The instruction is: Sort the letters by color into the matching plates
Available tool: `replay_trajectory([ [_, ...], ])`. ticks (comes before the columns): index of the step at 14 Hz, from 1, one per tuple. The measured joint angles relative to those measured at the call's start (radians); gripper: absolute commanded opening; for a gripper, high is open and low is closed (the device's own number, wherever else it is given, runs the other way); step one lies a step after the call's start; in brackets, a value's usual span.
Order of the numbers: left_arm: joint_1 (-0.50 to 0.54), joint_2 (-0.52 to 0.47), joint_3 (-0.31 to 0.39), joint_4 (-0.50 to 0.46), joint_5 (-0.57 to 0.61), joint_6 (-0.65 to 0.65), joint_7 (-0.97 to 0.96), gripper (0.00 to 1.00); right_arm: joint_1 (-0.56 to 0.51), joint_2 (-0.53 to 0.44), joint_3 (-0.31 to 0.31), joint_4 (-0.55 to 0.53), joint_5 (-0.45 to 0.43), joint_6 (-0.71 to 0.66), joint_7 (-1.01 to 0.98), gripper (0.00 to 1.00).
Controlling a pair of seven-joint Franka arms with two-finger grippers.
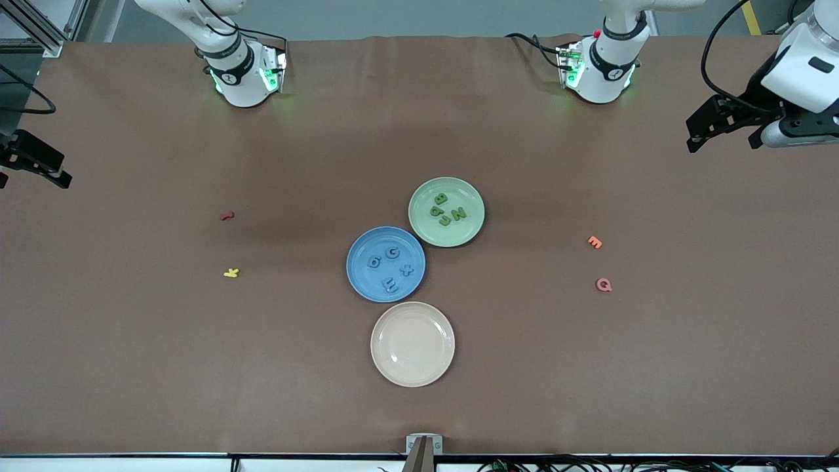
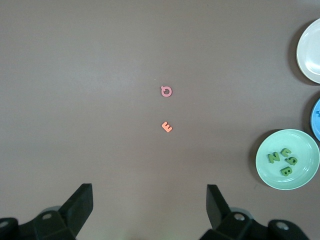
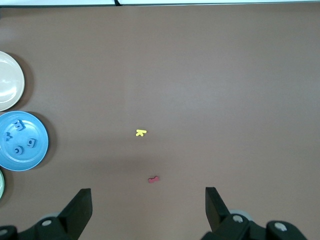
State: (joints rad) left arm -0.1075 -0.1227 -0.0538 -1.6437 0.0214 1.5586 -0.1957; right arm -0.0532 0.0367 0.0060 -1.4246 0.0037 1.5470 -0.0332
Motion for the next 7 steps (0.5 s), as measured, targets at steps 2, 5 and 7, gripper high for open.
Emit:
replay_trajectory([
  [2, 0.009, 0.0, 0.0, 0.0, 0.0, -0.025, 0.004, 1.0, 0.0, 0.0, 0.0, 0.0, 0.0, 0.0, 0.0, 1.0],
  [5, 0.03, 0.0, 0.001, 0.001, 0.0, -0.035, 0.021, 1.0, 0.0, 0.0, 0.0, 0.0, 0.0, 0.0, 0.0, 1.0],
  [7, 0.03, 0.001, 0.001, 0.005, 0.0, -0.035, 0.022, 1.0, 0.0, 0.0, 0.0, 0.0, 0.0, 0.0, 0.0, 1.0],
])
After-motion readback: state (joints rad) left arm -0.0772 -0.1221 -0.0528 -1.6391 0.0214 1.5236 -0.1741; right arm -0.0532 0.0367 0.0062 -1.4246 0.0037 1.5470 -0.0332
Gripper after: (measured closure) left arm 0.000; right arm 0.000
